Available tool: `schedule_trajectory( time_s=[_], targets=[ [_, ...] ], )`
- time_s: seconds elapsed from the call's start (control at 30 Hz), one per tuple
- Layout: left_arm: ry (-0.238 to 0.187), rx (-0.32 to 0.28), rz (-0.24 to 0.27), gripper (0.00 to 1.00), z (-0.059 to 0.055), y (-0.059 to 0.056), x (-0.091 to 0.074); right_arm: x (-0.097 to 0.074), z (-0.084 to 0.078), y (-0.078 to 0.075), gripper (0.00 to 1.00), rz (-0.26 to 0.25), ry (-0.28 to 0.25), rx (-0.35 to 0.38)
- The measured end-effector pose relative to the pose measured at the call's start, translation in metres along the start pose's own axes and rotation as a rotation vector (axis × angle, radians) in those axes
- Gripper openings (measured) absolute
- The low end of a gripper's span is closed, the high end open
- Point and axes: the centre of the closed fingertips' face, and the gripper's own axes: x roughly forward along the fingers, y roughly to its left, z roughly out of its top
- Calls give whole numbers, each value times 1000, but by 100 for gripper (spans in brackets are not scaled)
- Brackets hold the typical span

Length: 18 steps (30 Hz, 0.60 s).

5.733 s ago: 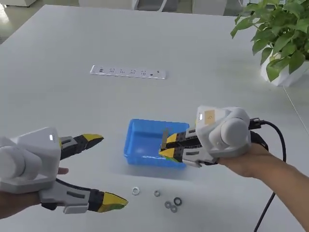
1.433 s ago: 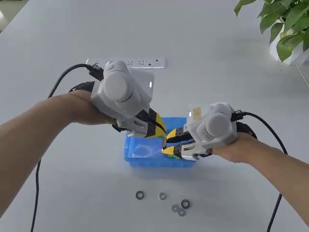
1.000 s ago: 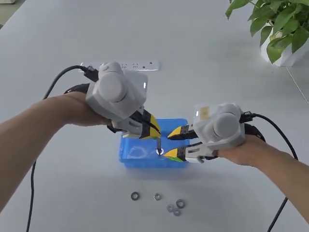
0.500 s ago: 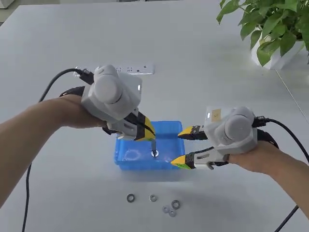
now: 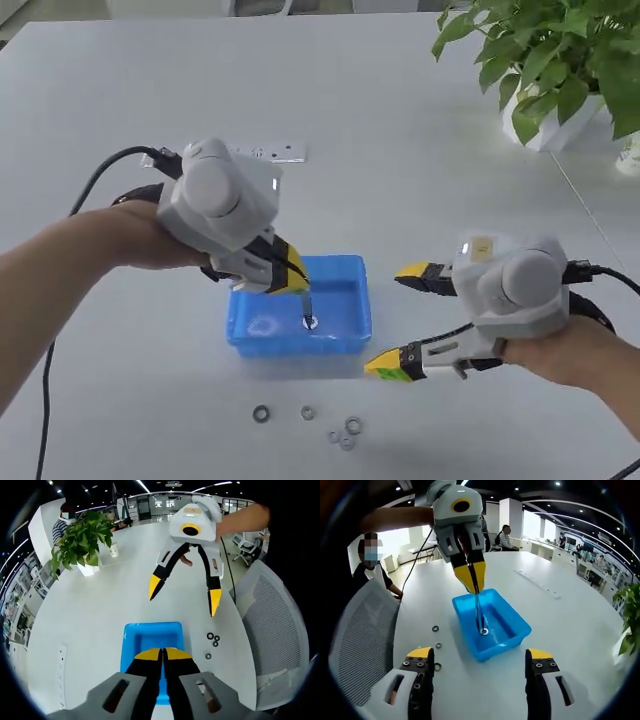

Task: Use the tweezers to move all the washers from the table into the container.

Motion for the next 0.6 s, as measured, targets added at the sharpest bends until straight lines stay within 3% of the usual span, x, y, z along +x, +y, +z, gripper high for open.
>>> schedule_trajectory(
  time_s=[0.33, 0.6],
  targets=[
    [-10, 9, 17, 5, 8, 0, -10, -8, 1, 9, 100, -11, -14, 36],
    [-13, 12, 19, 5, 16, -3, -19, -14, 0, 14, 100, -24, -6, 29]
  ],
)
